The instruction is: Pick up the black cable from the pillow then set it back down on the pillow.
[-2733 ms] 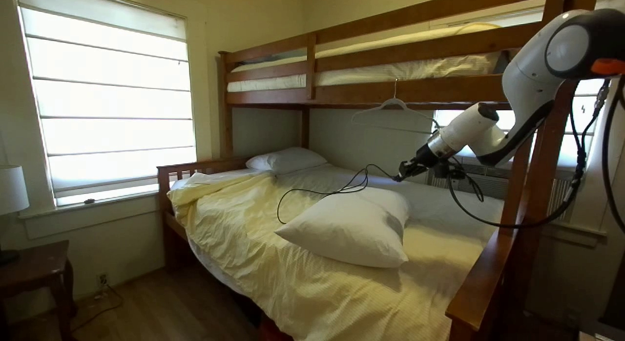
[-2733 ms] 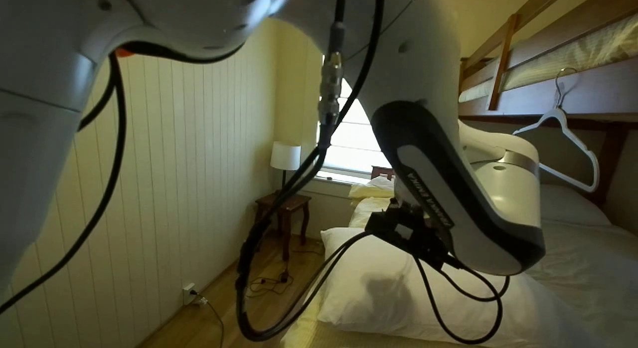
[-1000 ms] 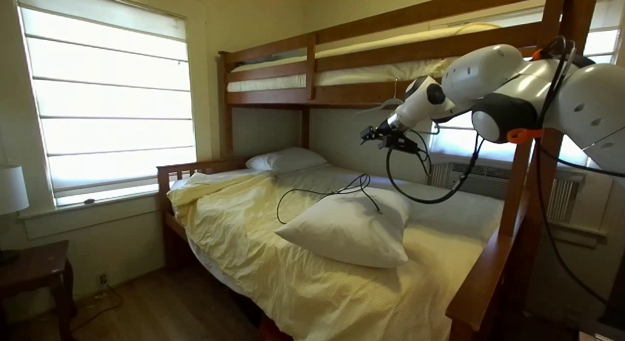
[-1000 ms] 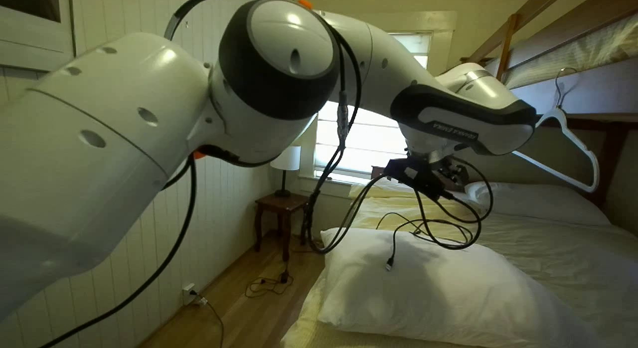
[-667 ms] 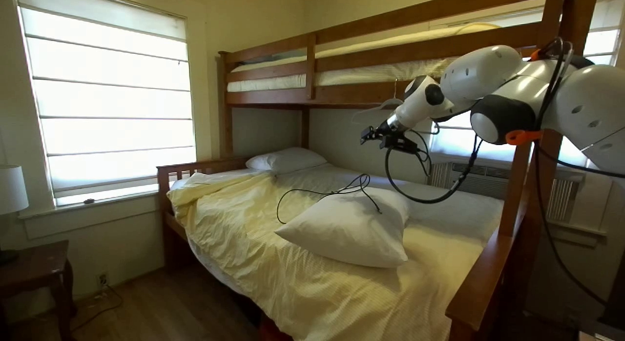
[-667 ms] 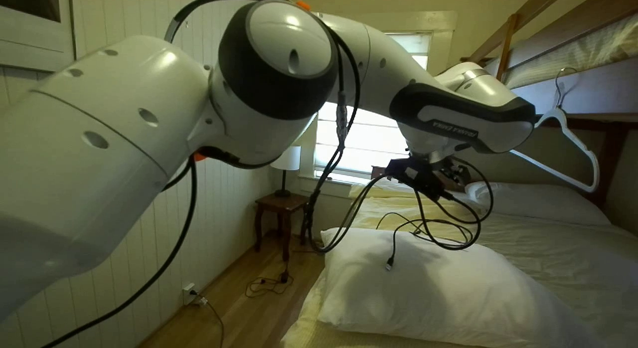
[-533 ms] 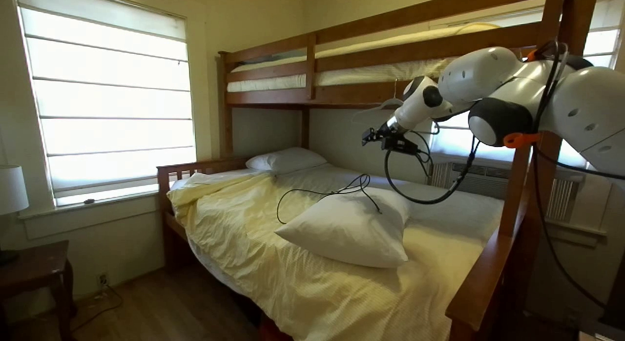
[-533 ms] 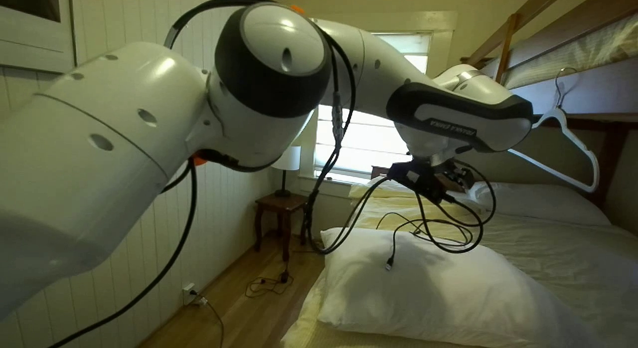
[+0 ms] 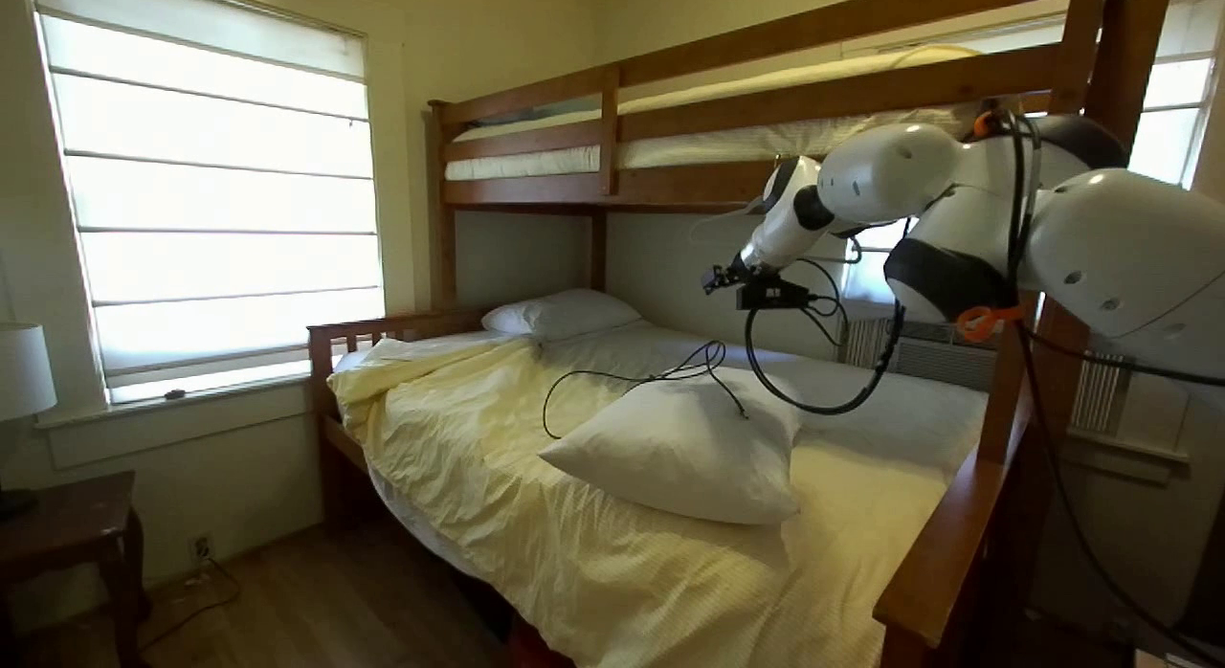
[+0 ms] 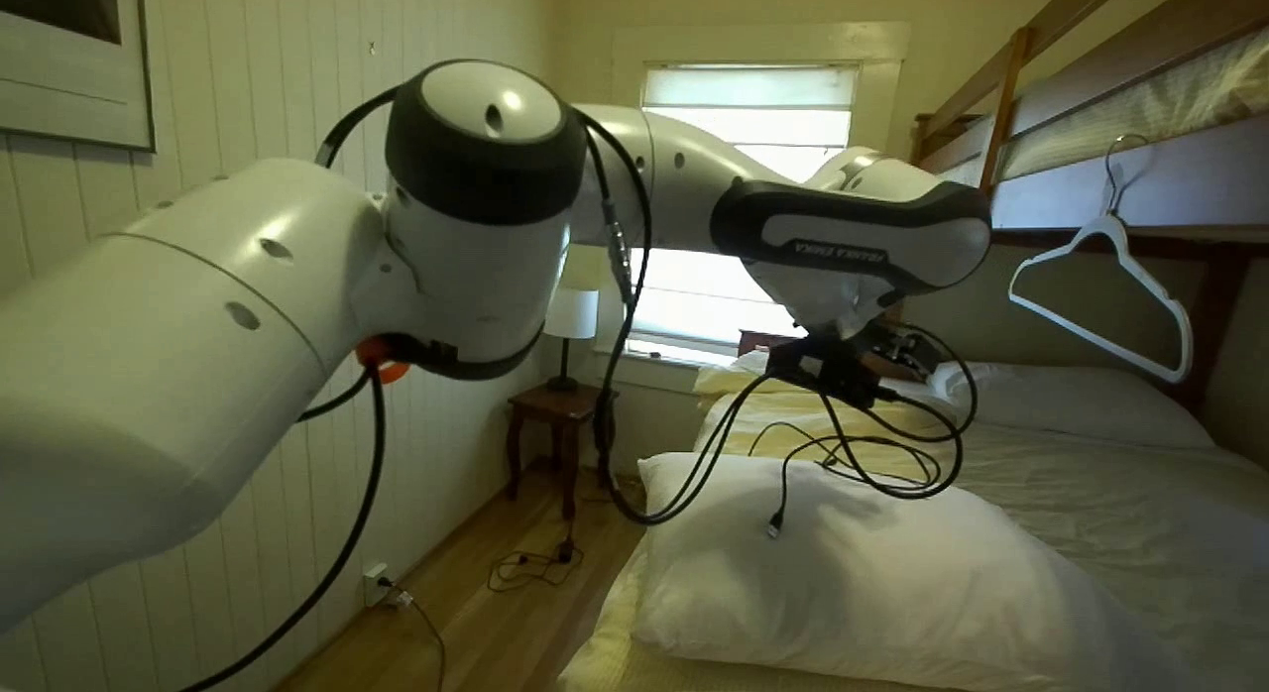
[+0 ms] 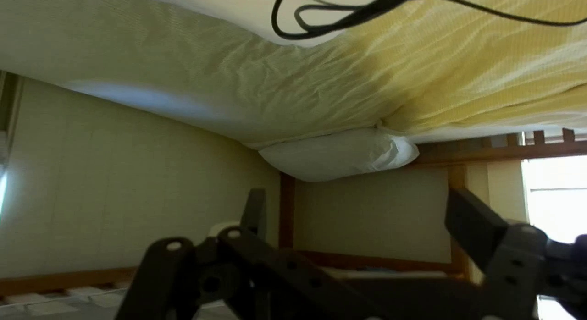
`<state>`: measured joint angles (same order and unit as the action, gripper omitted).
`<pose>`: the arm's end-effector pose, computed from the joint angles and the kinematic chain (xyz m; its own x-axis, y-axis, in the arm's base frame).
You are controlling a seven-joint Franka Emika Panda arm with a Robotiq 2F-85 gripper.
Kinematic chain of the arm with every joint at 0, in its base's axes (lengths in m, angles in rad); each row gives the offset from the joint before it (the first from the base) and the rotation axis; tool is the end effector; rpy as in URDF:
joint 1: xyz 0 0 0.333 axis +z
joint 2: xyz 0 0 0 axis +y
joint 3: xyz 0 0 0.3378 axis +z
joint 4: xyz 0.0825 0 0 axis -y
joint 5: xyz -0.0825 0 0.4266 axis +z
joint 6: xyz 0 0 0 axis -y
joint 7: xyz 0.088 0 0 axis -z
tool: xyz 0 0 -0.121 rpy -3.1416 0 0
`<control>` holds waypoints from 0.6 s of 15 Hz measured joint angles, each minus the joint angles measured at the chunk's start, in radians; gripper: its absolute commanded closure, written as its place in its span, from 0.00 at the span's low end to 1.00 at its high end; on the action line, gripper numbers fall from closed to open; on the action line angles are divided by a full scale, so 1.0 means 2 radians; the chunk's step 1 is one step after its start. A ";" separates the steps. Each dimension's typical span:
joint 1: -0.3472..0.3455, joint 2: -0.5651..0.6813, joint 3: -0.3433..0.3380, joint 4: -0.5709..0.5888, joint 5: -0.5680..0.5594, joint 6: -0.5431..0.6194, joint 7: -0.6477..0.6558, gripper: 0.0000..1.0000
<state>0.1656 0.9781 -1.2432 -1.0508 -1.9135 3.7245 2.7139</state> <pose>0.7184 -0.2984 0.4400 0.4301 -0.2252 0.8742 -0.5404 -0.8399 0.0495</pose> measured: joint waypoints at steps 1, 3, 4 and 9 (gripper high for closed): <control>0.010 0.014 -0.027 -0.003 0.010 0.017 0.000 0.00; 0.022 0.035 -0.073 -0.010 0.031 0.041 0.000 0.00; 0.024 0.039 -0.082 -0.011 0.033 0.045 0.000 0.00; 0.019 0.044 -0.076 -0.010 0.030 0.079 -0.001 0.00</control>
<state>0.2031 1.0665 -1.3954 -1.0704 -1.8530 3.8819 2.7125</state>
